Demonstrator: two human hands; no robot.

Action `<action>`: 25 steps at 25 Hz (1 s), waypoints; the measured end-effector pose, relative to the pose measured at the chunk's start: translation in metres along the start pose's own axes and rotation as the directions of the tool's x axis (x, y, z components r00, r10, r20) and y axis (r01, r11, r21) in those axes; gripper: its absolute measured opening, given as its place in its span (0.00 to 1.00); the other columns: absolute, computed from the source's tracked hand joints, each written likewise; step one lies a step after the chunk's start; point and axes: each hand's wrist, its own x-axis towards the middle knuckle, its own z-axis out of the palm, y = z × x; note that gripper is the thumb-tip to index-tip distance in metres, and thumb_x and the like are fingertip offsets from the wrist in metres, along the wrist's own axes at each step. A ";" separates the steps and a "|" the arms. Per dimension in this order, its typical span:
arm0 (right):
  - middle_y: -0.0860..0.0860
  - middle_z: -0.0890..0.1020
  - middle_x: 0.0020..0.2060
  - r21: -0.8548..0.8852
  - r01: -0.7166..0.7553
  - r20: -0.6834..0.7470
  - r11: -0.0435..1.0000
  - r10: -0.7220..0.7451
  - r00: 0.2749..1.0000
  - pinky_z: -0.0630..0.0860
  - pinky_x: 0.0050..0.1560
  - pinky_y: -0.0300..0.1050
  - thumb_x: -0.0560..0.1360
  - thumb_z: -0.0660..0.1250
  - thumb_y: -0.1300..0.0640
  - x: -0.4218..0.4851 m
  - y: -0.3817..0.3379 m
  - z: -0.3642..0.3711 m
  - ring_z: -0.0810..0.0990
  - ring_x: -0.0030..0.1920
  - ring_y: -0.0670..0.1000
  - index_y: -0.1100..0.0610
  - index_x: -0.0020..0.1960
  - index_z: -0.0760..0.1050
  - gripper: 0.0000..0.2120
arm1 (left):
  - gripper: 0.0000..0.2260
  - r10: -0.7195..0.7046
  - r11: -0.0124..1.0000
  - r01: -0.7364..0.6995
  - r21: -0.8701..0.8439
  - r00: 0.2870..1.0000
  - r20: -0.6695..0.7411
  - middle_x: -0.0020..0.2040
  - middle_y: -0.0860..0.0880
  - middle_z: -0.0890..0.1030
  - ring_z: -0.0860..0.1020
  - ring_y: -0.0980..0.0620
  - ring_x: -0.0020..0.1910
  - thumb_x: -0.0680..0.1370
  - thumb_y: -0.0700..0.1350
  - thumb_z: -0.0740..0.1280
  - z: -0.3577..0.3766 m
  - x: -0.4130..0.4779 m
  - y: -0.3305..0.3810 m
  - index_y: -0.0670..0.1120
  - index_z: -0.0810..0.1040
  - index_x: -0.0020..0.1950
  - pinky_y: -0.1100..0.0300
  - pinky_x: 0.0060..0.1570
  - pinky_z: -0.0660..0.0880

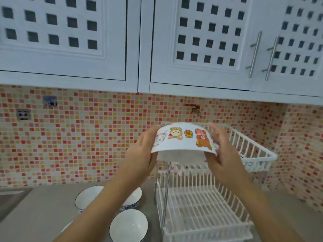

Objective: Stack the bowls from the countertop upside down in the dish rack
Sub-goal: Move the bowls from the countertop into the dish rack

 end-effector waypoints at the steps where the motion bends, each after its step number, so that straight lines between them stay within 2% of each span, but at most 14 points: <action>1: 0.39 0.74 0.51 -0.084 0.053 0.059 0.995 -0.048 0.997 0.71 0.35 0.23 0.78 0.59 0.51 0.009 0.011 -0.010 0.75 0.42 0.27 0.51 0.72 0.57 0.25 | 0.22 0.033 0.999 -0.033 -0.010 0.999 0.041 0.63 0.48 0.76 0.75 0.57 0.44 0.78 0.52 0.56 0.007 0.011 -0.002 0.52 0.59 0.71 0.76 0.36 0.69; 3: 0.48 0.76 0.52 -0.185 0.110 0.104 0.977 -0.091 0.990 0.72 0.38 0.28 0.75 0.62 0.66 0.021 0.037 -0.023 0.77 0.45 0.35 0.46 0.72 0.54 0.31 | 0.27 0.055 0.994 -0.035 -0.106 0.981 0.186 0.67 0.52 0.71 0.77 0.58 0.53 0.76 0.58 0.58 0.020 0.030 -0.005 0.55 0.55 0.73 0.72 0.48 0.74; 4: 0.52 0.76 0.55 -0.195 0.123 0.116 0.973 -0.102 0.988 0.74 0.39 0.33 0.73 0.63 0.69 0.026 0.046 -0.028 0.78 0.46 0.42 0.43 0.71 0.53 0.35 | 0.30 0.068 0.983 -0.017 -0.182 0.957 0.282 0.69 0.54 0.69 0.75 0.59 0.59 0.74 0.62 0.60 0.023 0.040 -0.006 0.59 0.52 0.73 0.70 0.53 0.74; 7: 0.61 0.70 0.66 -0.265 0.223 0.099 0.938 -0.203 0.974 0.80 0.41 0.58 0.72 0.63 0.64 0.043 0.082 -0.034 0.78 0.54 0.62 0.45 0.70 0.53 0.33 | 0.36 0.067 0.946 0.075 -0.317 0.908 0.414 0.69 0.60 0.64 0.71 0.63 0.62 0.67 0.71 0.59 0.038 0.073 -0.003 0.64 0.52 0.72 0.72 0.54 0.72; 9: 0.63 0.67 0.68 -0.336 0.335 0.165 0.880 -0.295 0.941 0.80 0.43 0.63 0.70 0.68 0.67 0.063 0.109 -0.032 0.77 0.55 0.68 0.49 0.70 0.53 0.37 | 0.32 0.034 0.969 0.077 -0.236 0.900 0.436 0.67 0.58 0.66 0.72 0.59 0.60 0.71 0.68 0.58 0.051 0.096 -0.003 0.61 0.55 0.73 0.68 0.52 0.73; 11: 0.61 0.63 0.70 -0.299 0.394 0.262 0.869 -0.323 0.910 0.78 0.50 0.65 0.69 0.71 0.68 0.083 0.141 -0.032 0.73 0.62 0.65 0.49 0.71 0.51 0.41 | 0.25 -0.001 0.988 0.075 -0.132 0.874 0.487 0.61 0.57 0.69 0.74 0.56 0.55 0.76 0.61 0.61 0.076 0.118 -0.008 0.58 0.61 0.71 0.67 0.48 0.75; 12: 0.58 0.60 0.72 -0.271 0.380 0.329 0.884 -0.286 0.900 0.75 0.57 0.63 0.70 0.72 0.65 0.091 0.157 -0.031 0.68 0.68 0.58 0.47 0.72 0.49 0.42 | 0.24 -0.020 0.991 0.082 -0.102 0.862 0.507 0.59 0.57 0.70 0.76 0.58 0.51 0.76 0.59 0.62 0.087 0.127 -0.012 0.56 0.63 0.70 0.68 0.44 0.76; 14: 0.48 0.52 0.75 -0.239 0.280 0.490 0.930 -0.133 0.861 0.66 0.69 0.53 0.68 0.75 0.52 0.103 0.181 -0.030 0.58 0.71 0.46 0.44 0.74 0.43 0.49 | 0.23 -0.060 0.994 0.097 -0.041 0.840 0.539 0.58 0.54 0.71 0.76 0.58 0.48 0.76 0.59 0.63 0.112 0.139 -0.025 0.53 0.65 0.68 0.65 0.42 0.78; 15: 0.45 0.50 0.75 -0.240 0.204 0.559 0.949 -0.037 0.829 0.63 0.71 0.48 0.66 0.75 0.46 0.108 0.190 -0.029 0.56 0.71 0.44 0.45 0.75 0.40 0.53 | 0.23 -0.081 0.994 0.108 -0.015 0.826 0.557 0.59 0.52 0.72 0.77 0.54 0.50 0.75 0.59 0.63 0.125 0.142 -0.033 0.52 0.65 0.67 0.60 0.45 0.79; 16: 0.43 0.50 0.76 -0.242 0.123 0.612 0.962 0.053 0.789 0.61 0.71 0.46 0.64 0.75 0.41 0.112 0.197 -0.025 0.57 0.72 0.44 0.45 0.75 0.38 0.55 | 0.24 -0.106 0.991 0.130 0.000 0.808 0.579 0.60 0.50 0.72 0.76 0.50 0.52 0.75 0.59 0.63 0.138 0.144 -0.039 0.50 0.65 0.66 0.55 0.48 0.80; 18: 0.43 0.50 0.76 -0.215 0.024 0.684 0.976 0.133 0.717 0.62 0.70 0.45 0.64 0.73 0.37 0.119 0.207 -0.015 0.58 0.73 0.47 0.45 0.76 0.37 0.55 | 0.24 -0.156 0.984 0.175 0.030 0.771 0.618 0.62 0.48 0.69 0.74 0.48 0.56 0.75 0.58 0.65 0.157 0.147 -0.049 0.48 0.65 0.65 0.53 0.52 0.79; 21: 0.45 0.50 0.76 -0.222 0.014 0.748 0.975 0.161 0.644 0.61 0.71 0.46 0.66 0.72 0.38 0.126 0.222 0.004 0.56 0.74 0.49 0.47 0.76 0.39 0.54 | 0.28 -0.205 0.979 0.131 0.158 0.703 0.681 0.67 0.48 0.65 0.71 0.50 0.57 0.72 0.59 0.68 0.175 0.150 -0.061 0.47 0.64 0.65 0.57 0.53 0.74; 23: 0.45 0.45 0.77 -0.260 0.029 0.762 0.965 0.187 0.620 0.57 0.74 0.49 0.65 0.72 0.36 0.129 0.235 0.020 0.51 0.76 0.50 0.50 0.76 0.38 0.56 | 0.30 -0.276 0.959 0.140 0.248 0.661 0.697 0.67 0.48 0.67 0.70 0.50 0.55 0.70 0.60 0.70 0.182 0.152 -0.070 0.48 0.64 0.65 0.58 0.51 0.70; 25: 0.44 0.43 0.77 -0.236 0.010 0.770 0.972 0.181 0.612 0.55 0.73 0.47 0.65 0.72 0.37 0.132 0.245 0.031 0.49 0.76 0.49 0.52 0.76 0.37 0.57 | 0.32 -0.319 0.944 0.146 0.297 0.640 0.699 0.69 0.48 0.66 0.70 0.49 0.58 0.70 0.60 0.70 0.186 0.153 -0.075 0.49 0.62 0.68 0.57 0.55 0.69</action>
